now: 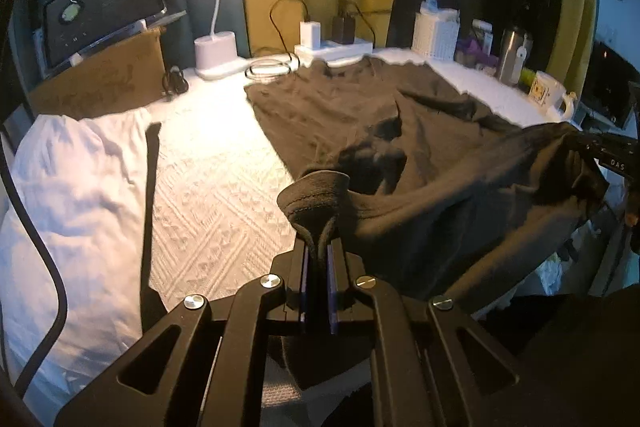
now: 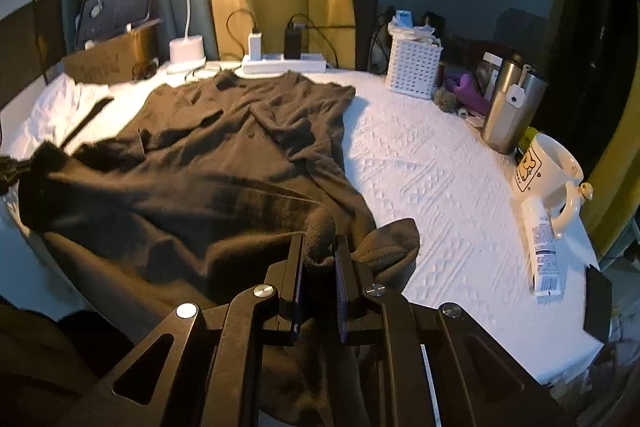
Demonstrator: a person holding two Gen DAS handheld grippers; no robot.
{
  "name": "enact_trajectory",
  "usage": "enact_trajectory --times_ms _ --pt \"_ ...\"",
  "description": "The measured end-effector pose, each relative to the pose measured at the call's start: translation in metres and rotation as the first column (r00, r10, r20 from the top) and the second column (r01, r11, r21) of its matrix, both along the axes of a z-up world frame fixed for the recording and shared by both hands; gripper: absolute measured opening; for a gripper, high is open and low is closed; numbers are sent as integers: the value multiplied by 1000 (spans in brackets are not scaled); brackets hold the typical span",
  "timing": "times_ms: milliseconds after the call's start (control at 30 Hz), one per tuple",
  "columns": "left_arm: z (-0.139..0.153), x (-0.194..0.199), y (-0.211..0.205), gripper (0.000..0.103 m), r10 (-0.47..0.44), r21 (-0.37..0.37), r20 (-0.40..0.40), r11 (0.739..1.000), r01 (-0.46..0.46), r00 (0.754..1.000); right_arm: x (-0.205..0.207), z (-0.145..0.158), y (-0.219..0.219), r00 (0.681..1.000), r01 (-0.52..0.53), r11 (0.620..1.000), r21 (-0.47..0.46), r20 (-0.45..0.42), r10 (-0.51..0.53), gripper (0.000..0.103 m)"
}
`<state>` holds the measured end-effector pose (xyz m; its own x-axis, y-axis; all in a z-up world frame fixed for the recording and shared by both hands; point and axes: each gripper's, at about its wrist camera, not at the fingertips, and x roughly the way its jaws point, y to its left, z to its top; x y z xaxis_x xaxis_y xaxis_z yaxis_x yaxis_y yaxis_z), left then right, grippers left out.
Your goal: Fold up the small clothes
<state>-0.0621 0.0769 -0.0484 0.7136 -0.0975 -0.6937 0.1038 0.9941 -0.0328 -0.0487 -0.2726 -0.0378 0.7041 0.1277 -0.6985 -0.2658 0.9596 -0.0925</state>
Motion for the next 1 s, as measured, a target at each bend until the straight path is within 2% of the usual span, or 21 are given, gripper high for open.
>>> enact_trajectory --times_ms 133,300,567,1000 --pt "24 -4 0 6 11 -7 94 1000 -10 995 -2 19 -2 999 -4 1000 18 51 4 13" --pt "44 -3 5 6 44 -21 161 999 -41 986 1 39 -1 995 -15 1000 24 96 13 13" --pt "69 5 13 6 86 -22 220 996 -83 972 15 60 -4 989 -23 999 27 147 19 13" --pt "87 36 18 6 133 -16 260 991 -133 956 60 75 -2 985 -48 998 35 168 41 13"
